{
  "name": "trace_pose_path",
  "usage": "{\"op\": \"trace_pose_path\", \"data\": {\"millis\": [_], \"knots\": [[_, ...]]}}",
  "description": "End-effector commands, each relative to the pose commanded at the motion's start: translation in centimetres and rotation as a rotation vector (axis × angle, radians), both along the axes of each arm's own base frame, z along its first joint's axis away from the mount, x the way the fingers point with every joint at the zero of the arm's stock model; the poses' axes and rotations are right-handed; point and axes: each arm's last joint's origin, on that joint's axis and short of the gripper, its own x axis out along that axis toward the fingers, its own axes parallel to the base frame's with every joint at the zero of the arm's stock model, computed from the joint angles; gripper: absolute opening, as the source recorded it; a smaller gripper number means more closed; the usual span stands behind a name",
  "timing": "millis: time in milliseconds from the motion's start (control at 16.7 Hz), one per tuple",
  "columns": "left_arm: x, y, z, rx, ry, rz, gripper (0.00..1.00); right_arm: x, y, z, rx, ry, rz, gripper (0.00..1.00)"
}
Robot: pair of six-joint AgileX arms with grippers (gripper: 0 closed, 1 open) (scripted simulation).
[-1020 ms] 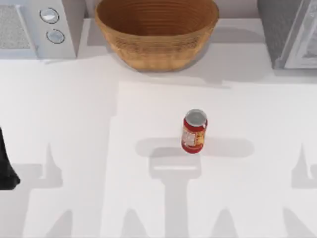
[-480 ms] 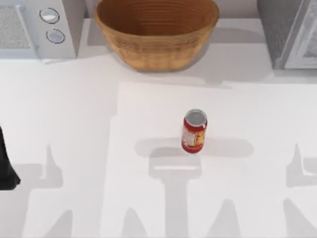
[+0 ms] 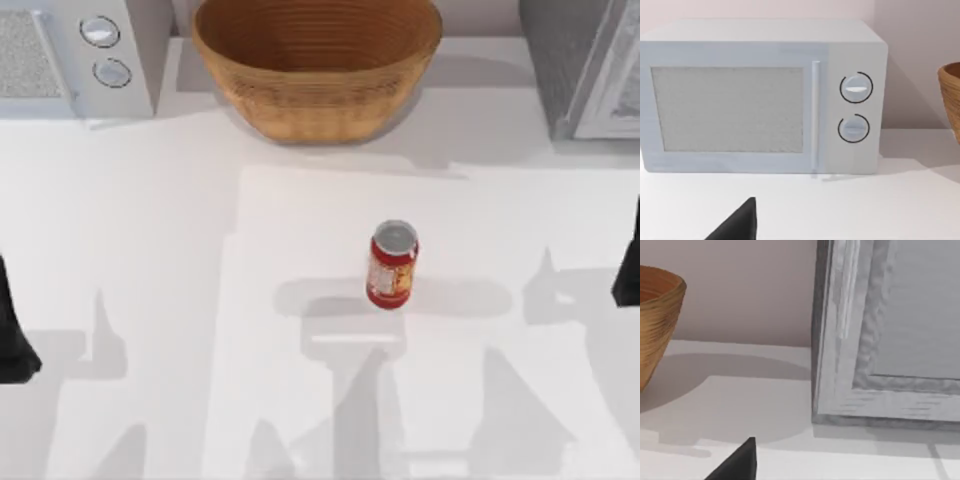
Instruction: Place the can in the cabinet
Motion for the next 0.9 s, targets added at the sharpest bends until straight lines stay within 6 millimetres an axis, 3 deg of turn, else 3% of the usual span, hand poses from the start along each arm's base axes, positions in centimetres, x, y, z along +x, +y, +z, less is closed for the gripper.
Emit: {"op": "trace_pose_path", "data": {"millis": [240,420,660,900], "knots": [[0.0,0.0,0.0,0.000,0.000,0.000,1.00,3.1,4.3,-0.2,-0.005,-0.024,-0.001,1.00],[0.0,0.0,0.0,0.000,0.000,0.000,1.00,4.9,8.4,-1.6,-0.003,-0.046,-0.002,1.00],[0.0,0.0,0.0,0.000,0.000,0.000,1.00,5.7,13.9,-5.2,0.007,-0.075,-0.005,1.00],[0.0,0.0,0.0,0.000,0.000,0.000,1.00,4.8,18.3,-9.8,0.024,-0.097,-0.009,1.00]]}}
